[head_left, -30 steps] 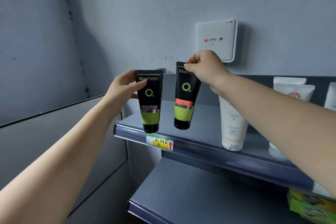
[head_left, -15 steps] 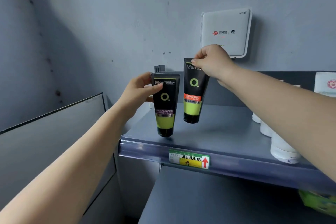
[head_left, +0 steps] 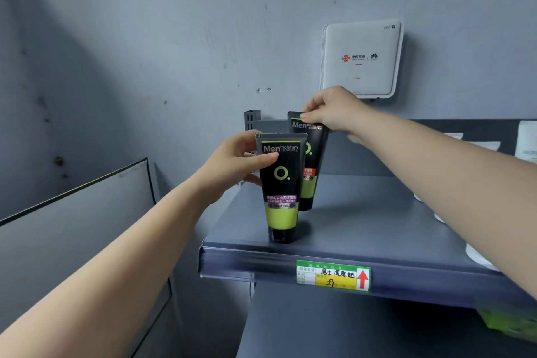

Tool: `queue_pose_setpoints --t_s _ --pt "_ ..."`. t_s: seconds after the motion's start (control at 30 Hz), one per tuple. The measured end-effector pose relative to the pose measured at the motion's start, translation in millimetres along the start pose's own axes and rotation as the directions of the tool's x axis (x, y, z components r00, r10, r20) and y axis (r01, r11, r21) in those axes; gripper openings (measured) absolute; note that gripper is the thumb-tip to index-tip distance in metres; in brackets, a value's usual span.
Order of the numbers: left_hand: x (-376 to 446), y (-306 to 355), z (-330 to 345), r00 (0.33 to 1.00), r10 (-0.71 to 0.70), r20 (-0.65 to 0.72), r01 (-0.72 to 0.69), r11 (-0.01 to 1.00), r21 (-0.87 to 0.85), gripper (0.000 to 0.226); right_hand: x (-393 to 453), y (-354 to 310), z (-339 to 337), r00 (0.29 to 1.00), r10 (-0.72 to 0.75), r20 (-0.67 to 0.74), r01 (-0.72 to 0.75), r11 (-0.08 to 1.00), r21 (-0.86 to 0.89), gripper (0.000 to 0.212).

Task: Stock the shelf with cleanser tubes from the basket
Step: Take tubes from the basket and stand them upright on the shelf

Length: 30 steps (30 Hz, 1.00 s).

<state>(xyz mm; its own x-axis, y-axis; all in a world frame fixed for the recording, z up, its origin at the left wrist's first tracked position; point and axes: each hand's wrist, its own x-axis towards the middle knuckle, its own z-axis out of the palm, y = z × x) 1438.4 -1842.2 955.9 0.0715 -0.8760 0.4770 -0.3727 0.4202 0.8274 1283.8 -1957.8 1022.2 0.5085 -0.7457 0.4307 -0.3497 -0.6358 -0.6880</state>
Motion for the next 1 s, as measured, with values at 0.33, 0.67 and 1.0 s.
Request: queue_pose_setpoints --t_s 0.33,0.67,1.0 --pt "16 23 -45 0.998 -0.061 0.018 0.057 0.982 0.178 0.025 16 -5 16 0.991 0.048 0.128 -0.044 0.998 -0.041 0.021" --pt "23 17 -45 0.988 -0.147 -0.052 0.156 0.926 0.343 0.01 10 -8 29 0.988 0.016 0.154 -0.017 1.0 0.0 0.006" --pt "29 63 -20 0.979 0.164 -0.118 -0.091 0.879 0.468 0.013 -22 -23 -20 0.992 -0.054 -0.115 0.064 0.995 0.082 0.004"
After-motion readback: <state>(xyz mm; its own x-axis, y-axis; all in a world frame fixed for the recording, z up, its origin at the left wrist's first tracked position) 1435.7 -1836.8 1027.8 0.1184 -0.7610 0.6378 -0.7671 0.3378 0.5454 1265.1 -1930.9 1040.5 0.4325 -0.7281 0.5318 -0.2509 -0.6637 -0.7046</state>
